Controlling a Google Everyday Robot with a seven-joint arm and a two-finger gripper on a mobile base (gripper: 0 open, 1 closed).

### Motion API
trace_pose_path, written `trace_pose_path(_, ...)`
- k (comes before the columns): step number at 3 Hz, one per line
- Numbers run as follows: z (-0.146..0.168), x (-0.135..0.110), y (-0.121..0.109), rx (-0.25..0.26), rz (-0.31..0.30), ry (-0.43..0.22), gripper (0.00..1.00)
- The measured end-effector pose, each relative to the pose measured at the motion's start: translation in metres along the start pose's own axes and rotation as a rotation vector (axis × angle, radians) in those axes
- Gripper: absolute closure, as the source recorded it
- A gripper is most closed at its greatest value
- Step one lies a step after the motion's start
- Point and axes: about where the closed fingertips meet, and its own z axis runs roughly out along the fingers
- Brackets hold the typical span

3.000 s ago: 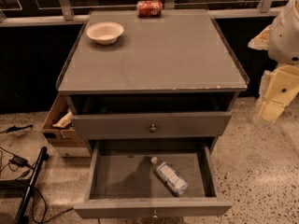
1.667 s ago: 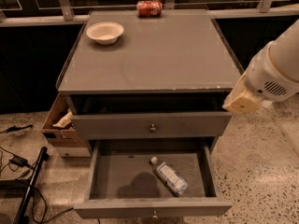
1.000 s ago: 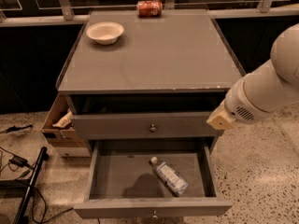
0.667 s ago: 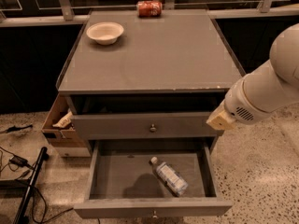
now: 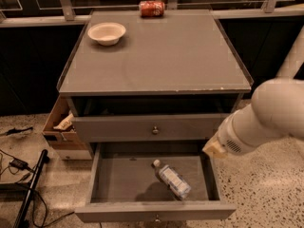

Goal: Pick blue plastic bottle from middle drawer and place on counter

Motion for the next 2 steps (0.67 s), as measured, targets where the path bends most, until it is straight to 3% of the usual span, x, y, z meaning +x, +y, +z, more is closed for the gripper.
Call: trace_pose_path(2,0.128,0.068,0.047,-0.072,0.150,-0.025,1.00)
